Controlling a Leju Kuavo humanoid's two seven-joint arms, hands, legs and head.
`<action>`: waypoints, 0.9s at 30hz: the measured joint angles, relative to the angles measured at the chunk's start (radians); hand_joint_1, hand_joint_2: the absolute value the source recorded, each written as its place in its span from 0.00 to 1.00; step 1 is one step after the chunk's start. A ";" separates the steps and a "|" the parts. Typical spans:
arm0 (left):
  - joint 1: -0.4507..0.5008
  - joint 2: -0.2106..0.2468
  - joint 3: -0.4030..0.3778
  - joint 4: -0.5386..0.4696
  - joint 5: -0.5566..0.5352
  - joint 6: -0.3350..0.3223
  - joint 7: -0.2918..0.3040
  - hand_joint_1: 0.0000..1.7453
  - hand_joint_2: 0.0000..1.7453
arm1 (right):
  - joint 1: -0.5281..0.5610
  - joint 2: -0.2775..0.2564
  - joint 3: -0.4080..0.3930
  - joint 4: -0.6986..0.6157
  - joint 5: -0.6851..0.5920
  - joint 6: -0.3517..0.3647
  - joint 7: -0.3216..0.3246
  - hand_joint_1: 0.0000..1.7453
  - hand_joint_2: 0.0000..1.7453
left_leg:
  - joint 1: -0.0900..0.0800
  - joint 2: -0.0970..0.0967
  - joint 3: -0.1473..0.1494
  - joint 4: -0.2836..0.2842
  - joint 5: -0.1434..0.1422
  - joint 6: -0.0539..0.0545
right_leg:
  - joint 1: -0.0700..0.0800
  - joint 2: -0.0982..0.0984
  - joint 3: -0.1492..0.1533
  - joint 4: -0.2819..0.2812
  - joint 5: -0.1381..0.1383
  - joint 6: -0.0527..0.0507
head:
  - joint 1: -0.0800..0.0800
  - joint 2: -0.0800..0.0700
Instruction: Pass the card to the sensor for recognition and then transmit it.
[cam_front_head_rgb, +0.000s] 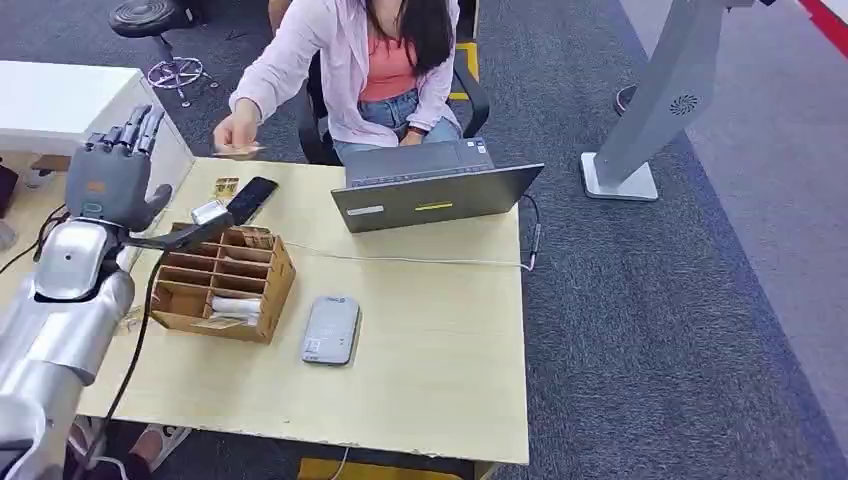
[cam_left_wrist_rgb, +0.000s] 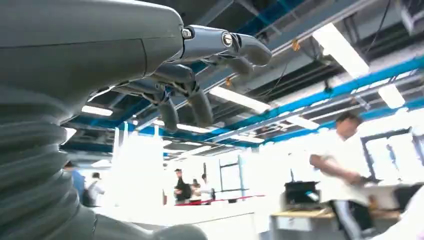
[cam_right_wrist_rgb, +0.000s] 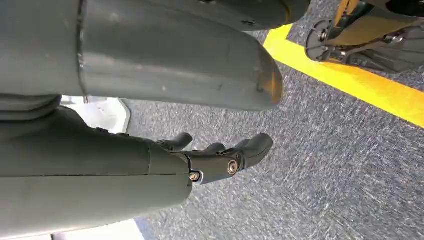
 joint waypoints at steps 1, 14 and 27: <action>0.037 -0.008 0.000 -0.062 0.005 -0.004 0.001 0.00 1.00 | 0.001 0.000 -0.002 0.000 -0.005 -0.002 0.000 0.00 0.00 | 0.000 0.000 0.000 0.000 0.000 0.000 | 0.000 0.000 0.000 0.000 0.000 0.000 | 0.000 0.000; 0.577 -0.013 -0.092 -0.710 -0.010 -0.075 0.046 0.00 1.00 | 0.004 0.005 -0.082 0.000 -0.094 -0.045 0.000 0.00 0.00 | 0.000 0.003 -0.001 0.000 -0.004 0.001 | 0.000 0.003 -0.002 -0.001 -0.003 0.001 | 0.001 0.000; 0.741 0.100 -0.161 -0.846 0.058 -0.380 0.069 0.00 1.00 | 0.003 0.006 -0.136 0.000 -0.126 -0.051 -0.006 0.00 0.00 | 0.000 0.002 -0.001 0.000 -0.002 0.001 | 0.000 0.001 -0.001 -0.001 -0.002 0.001 | 0.001 0.000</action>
